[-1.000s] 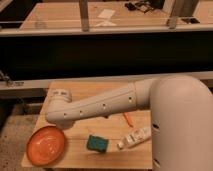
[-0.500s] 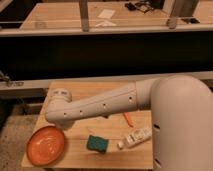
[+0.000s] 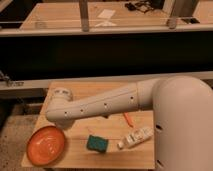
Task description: Pick up the ceramic bowl
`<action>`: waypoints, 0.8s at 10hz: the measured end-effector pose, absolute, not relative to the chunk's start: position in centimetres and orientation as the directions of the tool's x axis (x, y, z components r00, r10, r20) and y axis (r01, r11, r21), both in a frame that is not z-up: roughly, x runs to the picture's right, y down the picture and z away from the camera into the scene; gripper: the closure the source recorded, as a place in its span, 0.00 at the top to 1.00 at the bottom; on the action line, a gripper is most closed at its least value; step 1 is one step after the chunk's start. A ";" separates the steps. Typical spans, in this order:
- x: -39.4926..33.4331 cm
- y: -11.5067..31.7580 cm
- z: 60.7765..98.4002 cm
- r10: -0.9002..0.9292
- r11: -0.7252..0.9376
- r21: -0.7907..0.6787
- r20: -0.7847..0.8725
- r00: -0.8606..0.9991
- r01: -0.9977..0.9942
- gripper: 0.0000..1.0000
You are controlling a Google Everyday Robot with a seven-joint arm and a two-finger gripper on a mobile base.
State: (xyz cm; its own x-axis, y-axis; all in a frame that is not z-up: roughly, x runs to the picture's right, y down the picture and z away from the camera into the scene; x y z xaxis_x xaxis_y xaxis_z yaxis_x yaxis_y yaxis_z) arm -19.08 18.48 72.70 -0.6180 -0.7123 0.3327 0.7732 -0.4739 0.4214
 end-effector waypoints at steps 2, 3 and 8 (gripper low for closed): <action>-19.1 18.5 72.7 -0.711 -0.471 0.428 0.333 -0.619 0.771 0.26; -19.1 18.5 72.7 -0.710 -0.470 0.432 0.332 -0.621 0.770 0.26; -19.2 18.7 72.3 -0.705 -0.465 0.450 0.333 -0.626 0.762 0.26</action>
